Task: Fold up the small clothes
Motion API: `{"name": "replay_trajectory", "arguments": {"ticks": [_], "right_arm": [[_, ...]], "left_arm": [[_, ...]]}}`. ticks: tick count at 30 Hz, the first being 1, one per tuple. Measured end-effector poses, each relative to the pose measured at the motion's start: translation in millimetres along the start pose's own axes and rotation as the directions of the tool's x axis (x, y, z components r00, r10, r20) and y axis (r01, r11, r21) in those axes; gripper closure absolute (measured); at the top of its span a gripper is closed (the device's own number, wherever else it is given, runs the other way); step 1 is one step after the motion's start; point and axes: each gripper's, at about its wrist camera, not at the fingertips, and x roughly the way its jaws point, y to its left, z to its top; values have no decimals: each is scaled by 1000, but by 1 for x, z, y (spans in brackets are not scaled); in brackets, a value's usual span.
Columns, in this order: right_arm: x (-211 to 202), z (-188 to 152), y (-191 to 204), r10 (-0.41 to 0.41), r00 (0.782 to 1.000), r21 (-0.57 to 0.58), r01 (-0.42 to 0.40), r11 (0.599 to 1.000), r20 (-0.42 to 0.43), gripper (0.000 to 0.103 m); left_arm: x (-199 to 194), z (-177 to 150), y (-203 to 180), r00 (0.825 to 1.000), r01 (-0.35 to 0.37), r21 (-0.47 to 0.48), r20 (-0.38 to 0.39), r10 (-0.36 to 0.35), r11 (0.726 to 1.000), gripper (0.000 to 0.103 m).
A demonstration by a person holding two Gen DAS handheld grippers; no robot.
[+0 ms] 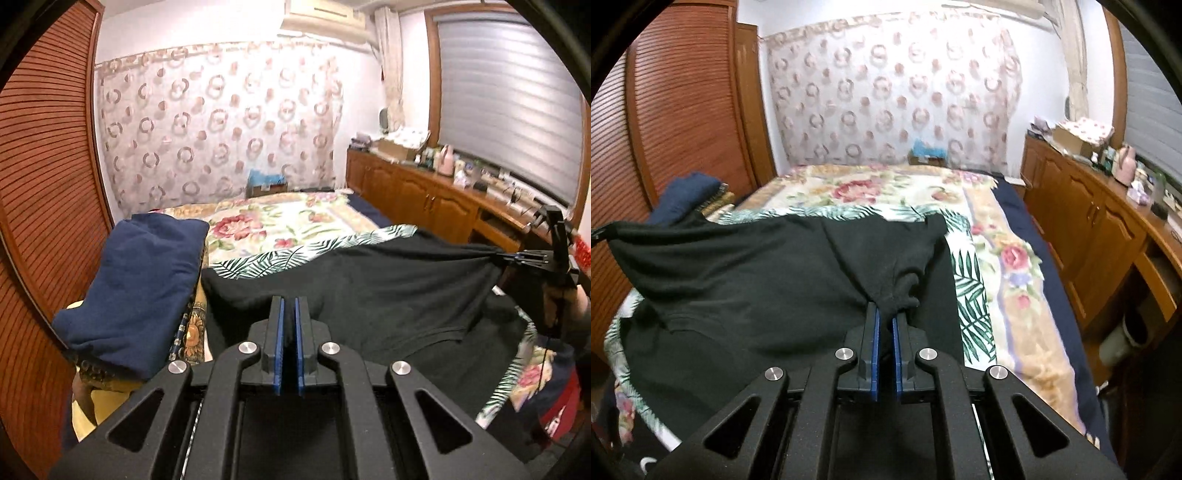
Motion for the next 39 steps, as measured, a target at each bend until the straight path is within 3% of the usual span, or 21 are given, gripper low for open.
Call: {"name": "replay_trajectory", "arguments": {"ticks": [7,12,16,21,27,32,34,36,39], "right_arm": [[-62,-5,3,13,997,-22,-12,1000,69,98],[-102,-19,5,28,996,-32,-26,999,86,98],[-90,-46,0,2,1000,-46,-1,999,17,98],[-53,-83,-13,-25,993,-6,25,1000,-115,98],[-30,-97,-18,-38,985,18,42,999,-170,96],[-33,-83,-14,-46,987,6,47,999,-155,78],[-35,-82,-12,-46,989,9,48,999,-143,66],[-41,-87,-8,-37,991,16,39,999,-127,64],[-44,-88,-5,-31,993,17,33,999,-110,64]], "left_arm": [[-35,-9,14,999,8,-44,37,-7,999,97],[-47,-31,25,1000,6,-93,22,-4,996,97],[-30,-71,38,998,-26,-143,-68,16,989,97],[2,-122,46,977,-78,-174,-209,40,982,97],[3,-144,45,971,-89,-181,-236,44,980,96],[0,-142,47,971,-108,-181,-230,65,977,78],[2,-140,51,971,-108,-194,-233,61,975,68],[2,-141,54,972,-104,-212,-231,53,972,56],[6,-142,55,969,-103,-214,-243,49,971,51]]}}
